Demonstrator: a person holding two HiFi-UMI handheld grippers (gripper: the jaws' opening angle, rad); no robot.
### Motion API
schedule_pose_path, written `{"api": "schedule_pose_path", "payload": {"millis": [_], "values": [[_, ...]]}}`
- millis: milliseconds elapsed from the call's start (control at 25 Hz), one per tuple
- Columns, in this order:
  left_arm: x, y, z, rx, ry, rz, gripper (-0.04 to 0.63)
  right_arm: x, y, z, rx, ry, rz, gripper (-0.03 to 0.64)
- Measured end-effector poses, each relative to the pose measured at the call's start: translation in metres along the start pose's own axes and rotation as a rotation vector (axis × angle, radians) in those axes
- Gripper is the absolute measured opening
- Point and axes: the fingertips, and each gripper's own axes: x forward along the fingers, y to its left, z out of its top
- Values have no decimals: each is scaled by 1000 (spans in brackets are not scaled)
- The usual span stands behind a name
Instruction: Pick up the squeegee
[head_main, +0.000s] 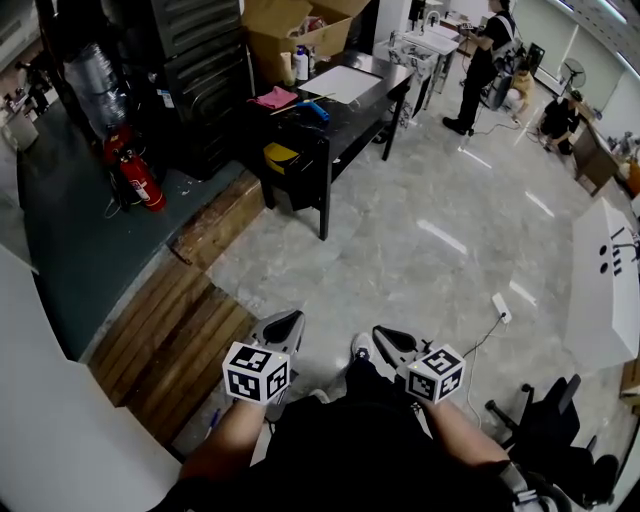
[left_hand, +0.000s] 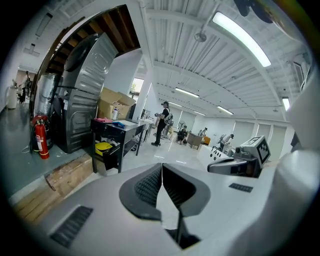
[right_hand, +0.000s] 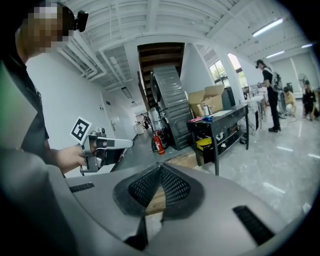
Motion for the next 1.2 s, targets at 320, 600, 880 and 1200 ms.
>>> {"api": "schedule_pose_path", "payload": {"millis": [320, 600, 880, 1200], "values": [[19, 16, 6, -4, 4, 43, 17, 25, -21, 16, 11, -9, 27, 8], [50, 25, 29, -10, -2, 40, 17, 49, -54, 47, 45, -59, 36, 8], [90, 39, 53, -18, -12, 38, 17, 73, -91, 68, 65, -61, 38, 8], [156, 51, 74, -19, 2, 36, 17, 94, -154, 89, 65, -48, 32, 8]]}}
